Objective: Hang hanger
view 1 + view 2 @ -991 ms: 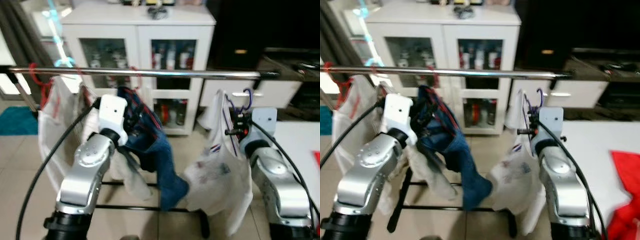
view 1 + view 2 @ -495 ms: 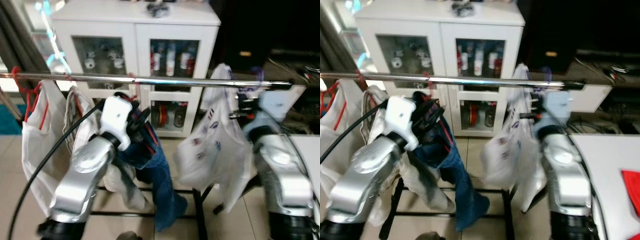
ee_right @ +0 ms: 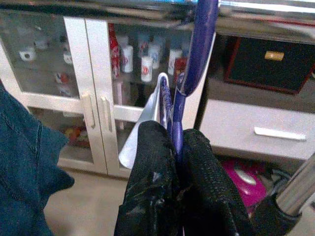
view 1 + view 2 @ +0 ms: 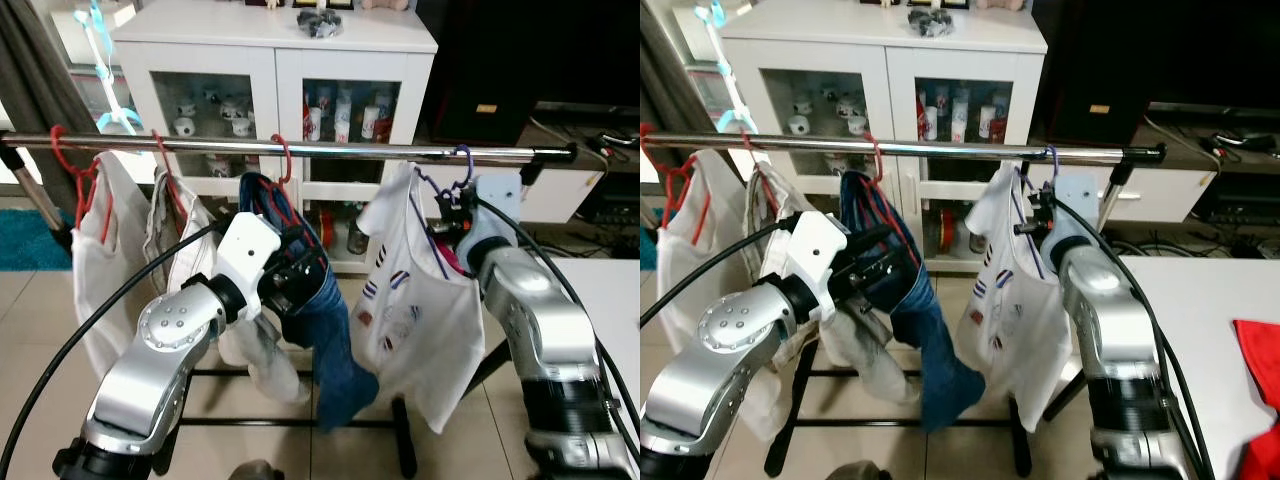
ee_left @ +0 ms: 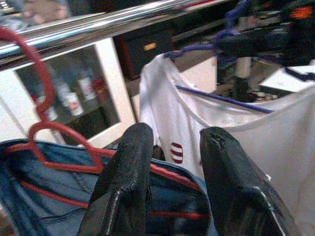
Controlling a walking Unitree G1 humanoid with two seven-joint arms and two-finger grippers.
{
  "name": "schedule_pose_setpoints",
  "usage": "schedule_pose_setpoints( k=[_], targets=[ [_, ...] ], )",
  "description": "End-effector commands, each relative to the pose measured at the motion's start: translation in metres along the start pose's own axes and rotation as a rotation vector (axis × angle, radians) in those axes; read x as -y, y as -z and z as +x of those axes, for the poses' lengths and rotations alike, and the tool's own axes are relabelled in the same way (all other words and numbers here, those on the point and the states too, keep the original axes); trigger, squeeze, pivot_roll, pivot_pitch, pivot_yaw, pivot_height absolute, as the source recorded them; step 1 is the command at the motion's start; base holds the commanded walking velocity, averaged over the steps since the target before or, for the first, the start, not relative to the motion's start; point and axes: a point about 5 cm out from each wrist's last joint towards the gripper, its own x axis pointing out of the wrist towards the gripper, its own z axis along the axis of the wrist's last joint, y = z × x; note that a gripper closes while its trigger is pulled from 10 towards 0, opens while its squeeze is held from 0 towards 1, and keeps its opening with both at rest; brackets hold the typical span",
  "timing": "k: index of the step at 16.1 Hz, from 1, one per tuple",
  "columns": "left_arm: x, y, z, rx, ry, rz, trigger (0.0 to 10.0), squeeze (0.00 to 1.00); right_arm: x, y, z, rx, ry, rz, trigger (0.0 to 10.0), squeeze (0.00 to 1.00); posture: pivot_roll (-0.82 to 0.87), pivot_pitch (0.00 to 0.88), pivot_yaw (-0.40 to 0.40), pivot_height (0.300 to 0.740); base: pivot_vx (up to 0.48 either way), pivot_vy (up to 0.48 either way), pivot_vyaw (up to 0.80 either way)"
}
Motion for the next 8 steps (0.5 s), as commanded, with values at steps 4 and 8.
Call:
schedule_pose_setpoints(
  k=[4, 8],
  targets=[
    [0.005, 0.0, -0.001, -0.011, 0.052, 0.016, 10.0, 0.0, 0.008, -0.012, 0.013, 0.01, 0.036, -0.003, 10.0, 0.0, 0.11, 0.0, -0.013, 0.74, 0.0, 0.0, 0.0],
    [0.005, 0.0, -0.001, -0.016, 0.057, 0.023, 10.0, 0.0, 0.011, -0.016, 0.018, 0.024, 0.054, 0.006, 10.0, 0.0, 0.11, 0.0, -0.011, 0.74, 0.0, 0.0, 0.0]
  ],
)
